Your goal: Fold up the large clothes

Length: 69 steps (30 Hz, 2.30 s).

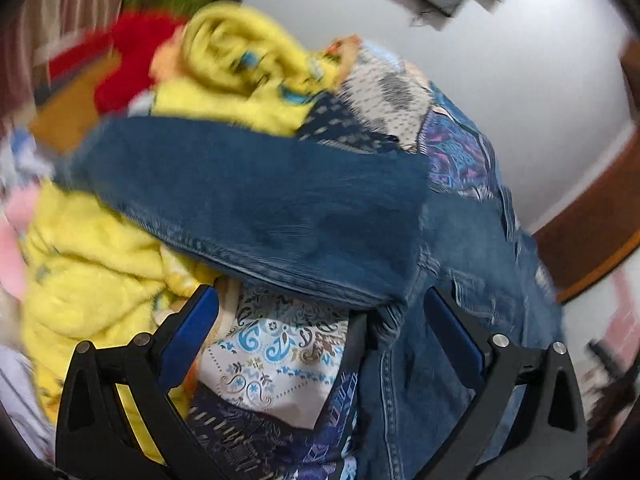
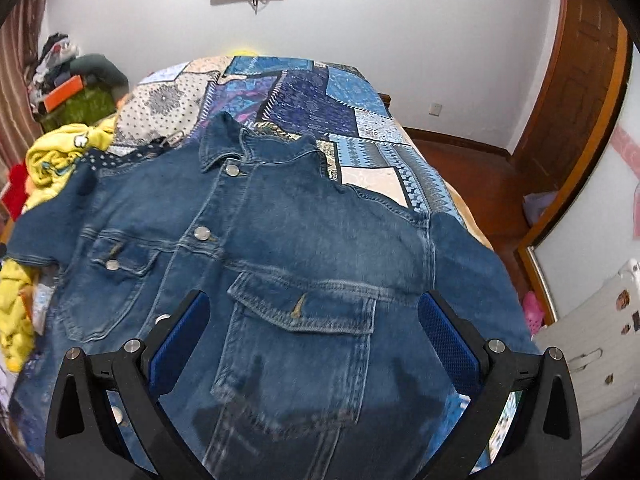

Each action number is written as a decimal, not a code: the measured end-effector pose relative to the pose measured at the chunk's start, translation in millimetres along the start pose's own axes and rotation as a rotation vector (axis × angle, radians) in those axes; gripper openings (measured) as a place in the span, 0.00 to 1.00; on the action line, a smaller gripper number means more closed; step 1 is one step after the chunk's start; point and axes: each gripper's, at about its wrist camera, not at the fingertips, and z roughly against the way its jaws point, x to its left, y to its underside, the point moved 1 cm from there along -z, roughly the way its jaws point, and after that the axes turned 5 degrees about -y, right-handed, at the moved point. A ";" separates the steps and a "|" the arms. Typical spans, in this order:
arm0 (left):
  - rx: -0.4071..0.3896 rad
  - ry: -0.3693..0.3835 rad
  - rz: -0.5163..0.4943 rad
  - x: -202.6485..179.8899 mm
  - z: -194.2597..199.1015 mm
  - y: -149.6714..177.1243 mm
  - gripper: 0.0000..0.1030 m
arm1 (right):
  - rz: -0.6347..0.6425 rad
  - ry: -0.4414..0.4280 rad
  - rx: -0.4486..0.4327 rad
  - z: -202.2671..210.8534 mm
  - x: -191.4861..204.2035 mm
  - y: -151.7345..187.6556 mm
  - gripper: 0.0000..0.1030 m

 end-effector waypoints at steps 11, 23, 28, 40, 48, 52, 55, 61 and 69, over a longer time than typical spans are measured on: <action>0.076 0.101 0.308 69.2 -59.6 -30.4 0.80 | -0.019 -0.048 0.052 -22.9 1.3 -6.9 1.00; -0.052 -0.353 -0.018 21.6 -40.0 -65.1 0.12 | -0.045 -0.067 0.068 -19.5 -2.0 -6.4 1.00; -0.185 -0.390 -0.135 -22.0 -0.6 -85.9 0.09 | -0.060 -0.090 0.068 -12.6 -7.1 -5.7 1.00; -0.318 -0.218 -0.444 -206.2 24.6 -78.9 0.06 | -0.085 -0.108 0.007 18.6 -23.1 -5.3 1.00; -0.107 -0.103 -0.620 -283.4 -47.8 17.2 0.06 | -0.081 -0.087 -0.019 34.0 -35.8 1.4 1.00; 0.007 -0.086 -0.645 -296.8 -79.5 58.4 0.06 | -0.079 -0.083 -0.018 36.6 -40.3 6.6 1.00; 0.055 -0.096 -0.653 -300.2 -89.7 78.1 0.06 | -0.080 -0.090 -0.017 38.4 -42.6 9.4 1.00; 0.124 -0.056 -0.593 -288.8 -95.7 90.5 0.26 | -0.078 -0.097 -0.020 40.4 -40.9 13.1 1.00; 0.140 0.088 -0.563 -269.3 -50.4 85.5 0.64 | -0.071 -0.118 -0.010 35.1 -30.1 11.9 1.00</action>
